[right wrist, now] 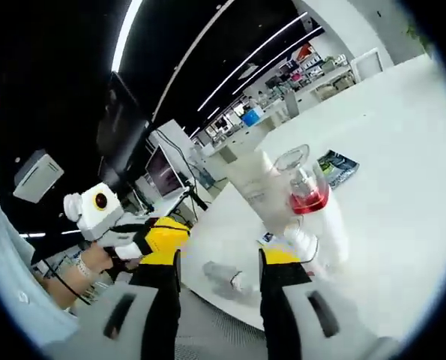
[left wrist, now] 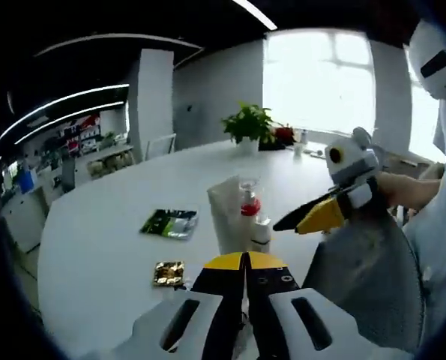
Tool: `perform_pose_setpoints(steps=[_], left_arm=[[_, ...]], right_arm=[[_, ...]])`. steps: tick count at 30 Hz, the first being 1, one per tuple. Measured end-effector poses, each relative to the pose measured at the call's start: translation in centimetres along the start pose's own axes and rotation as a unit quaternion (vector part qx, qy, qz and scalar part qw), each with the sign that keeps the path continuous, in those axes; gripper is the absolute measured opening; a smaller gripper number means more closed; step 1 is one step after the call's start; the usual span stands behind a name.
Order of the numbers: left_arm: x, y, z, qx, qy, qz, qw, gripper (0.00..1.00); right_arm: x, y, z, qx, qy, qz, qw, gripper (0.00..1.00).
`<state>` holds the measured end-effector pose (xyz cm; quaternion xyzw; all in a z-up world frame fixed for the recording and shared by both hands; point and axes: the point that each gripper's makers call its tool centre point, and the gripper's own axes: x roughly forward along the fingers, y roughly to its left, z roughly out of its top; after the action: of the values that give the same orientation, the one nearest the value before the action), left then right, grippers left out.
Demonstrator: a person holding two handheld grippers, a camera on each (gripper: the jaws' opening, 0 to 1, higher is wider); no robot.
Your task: Arrange the skincare products in the storage area until every visible bottle or jar stands upright without overlapping.
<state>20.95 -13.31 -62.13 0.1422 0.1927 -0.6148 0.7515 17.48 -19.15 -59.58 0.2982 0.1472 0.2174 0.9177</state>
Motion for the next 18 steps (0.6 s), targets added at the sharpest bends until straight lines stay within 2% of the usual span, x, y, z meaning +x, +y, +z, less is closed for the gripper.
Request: perform_pose_setpoints(steps=[1, 2, 3, 5, 8, 9, 12, 16, 17, 18], left_arm=[[0.2, 0.2, -0.5, -0.012, 0.006, -0.003, 0.9999, 0.0], [0.2, 0.6, -0.3, 0.001, -0.004, 0.008, 1.0, 0.0], [0.0, 0.7, -0.4, 0.02, -0.003, 0.015, 0.9997, 0.0], [0.1, 0.3, -0.6, 0.028, 0.01, 0.008, 0.9995, 0.0], [0.2, 1.2, -1.8, 0.086, 0.052, 0.018, 0.9947, 0.01], [0.1, 1.5, -2.2, 0.098, 0.069, 0.016, 0.9926, 0.06], [-0.4, 2.3, -2.8, 0.135, 0.095, 0.01, 0.9862, 0.16], [-1.1, 4.0, -3.6, 0.208, 0.133, 0.005, 0.969, 0.24], [-1.5, 4.9, -4.1, 0.211, 0.158, 0.01, 0.9647, 0.25], [-1.7, 5.5, -4.5, 0.203, 0.172, 0.014, 0.9638, 0.27]], right_arm=[[-0.4, -0.1, 0.3, -0.005, 0.003, -0.006, 1.0, 0.39], [-0.5, -0.5, 0.6, -0.033, 0.002, -0.018, 0.9993, 0.4], [-0.9, -0.8, 0.4, -0.049, 0.019, -0.026, 0.9983, 0.4], [-1.1, -0.7, 0.4, -0.045, 0.021, -0.022, 0.9985, 0.42], [-1.4, -0.9, 0.3, -0.027, 0.022, -0.014, 0.9993, 0.42], [-1.5, -0.9, 0.3, -0.028, 0.021, -0.015, 0.9993, 0.42], [-1.4, -0.5, 0.4, -0.028, 0.021, -0.007, 0.9994, 0.41], [-1.5, -0.3, 0.1, -0.031, 0.03, -0.005, 0.9991, 0.43], [-1.5, -0.3, 0.1, -0.032, 0.031, -0.005, 0.999, 0.43], [-1.5, -0.3, 0.1, -0.032, 0.032, -0.006, 0.999, 0.43]])
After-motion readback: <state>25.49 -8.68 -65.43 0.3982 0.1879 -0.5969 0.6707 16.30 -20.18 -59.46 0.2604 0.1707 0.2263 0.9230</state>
